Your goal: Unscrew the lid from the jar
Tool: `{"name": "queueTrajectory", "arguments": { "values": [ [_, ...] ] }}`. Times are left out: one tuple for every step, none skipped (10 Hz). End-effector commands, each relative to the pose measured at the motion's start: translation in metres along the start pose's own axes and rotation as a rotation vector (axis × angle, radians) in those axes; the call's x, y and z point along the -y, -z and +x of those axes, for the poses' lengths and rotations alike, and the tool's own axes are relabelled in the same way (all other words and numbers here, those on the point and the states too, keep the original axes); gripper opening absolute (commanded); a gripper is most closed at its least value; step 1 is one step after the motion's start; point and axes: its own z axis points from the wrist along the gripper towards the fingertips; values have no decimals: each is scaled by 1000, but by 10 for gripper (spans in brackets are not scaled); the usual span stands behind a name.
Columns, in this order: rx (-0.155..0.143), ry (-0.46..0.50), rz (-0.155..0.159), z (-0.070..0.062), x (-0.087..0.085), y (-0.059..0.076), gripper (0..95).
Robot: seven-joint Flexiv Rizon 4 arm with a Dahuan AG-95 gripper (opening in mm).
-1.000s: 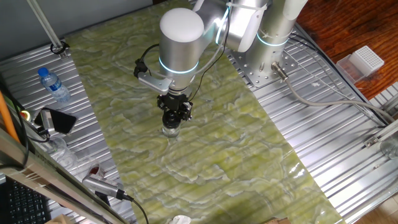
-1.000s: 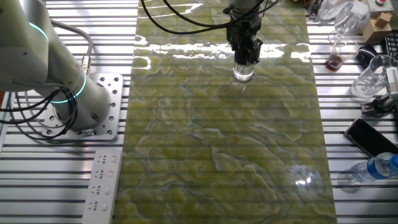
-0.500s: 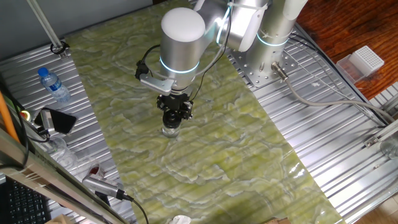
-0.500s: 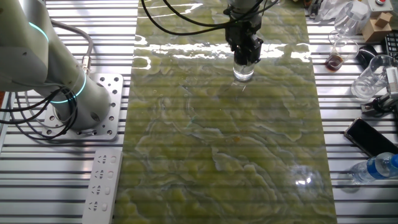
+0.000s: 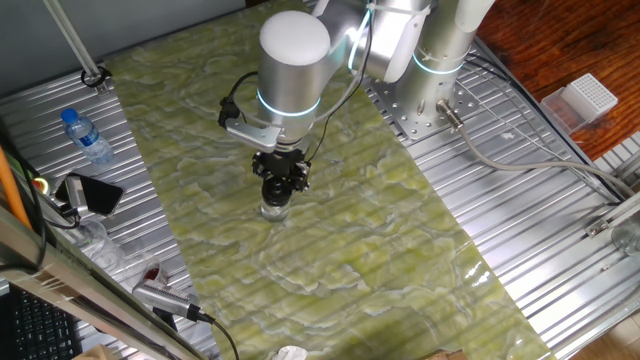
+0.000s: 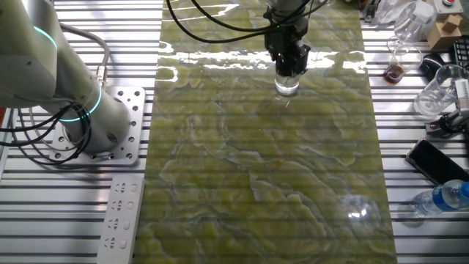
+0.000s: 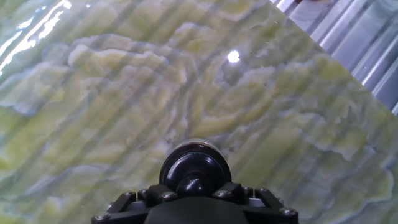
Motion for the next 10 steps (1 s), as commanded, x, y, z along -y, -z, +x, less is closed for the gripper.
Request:
{"name": "queueTrajectory", "arguments": {
  "values": [
    [-1, 24, 0, 0, 0, 0, 190],
    [0, 20, -1, 0, 0, 0, 190],
    [4, 6, -5, 0, 0, 0, 190],
    [4, 0, -6, 0, 0, 0, 190],
    [5, -3, -5, 0, 0, 0, 380],
    [5, -4, -5, 0, 0, -1, 380],
    [5, -4, -6, 0, 0, -1, 570],
    [5, -4, -6, 0, 0, -1, 570],
    [6, -4, -7, 0, 0, -1, 570],
    [6, -4, -7, 0, 0, -1, 570]
  ]
}}
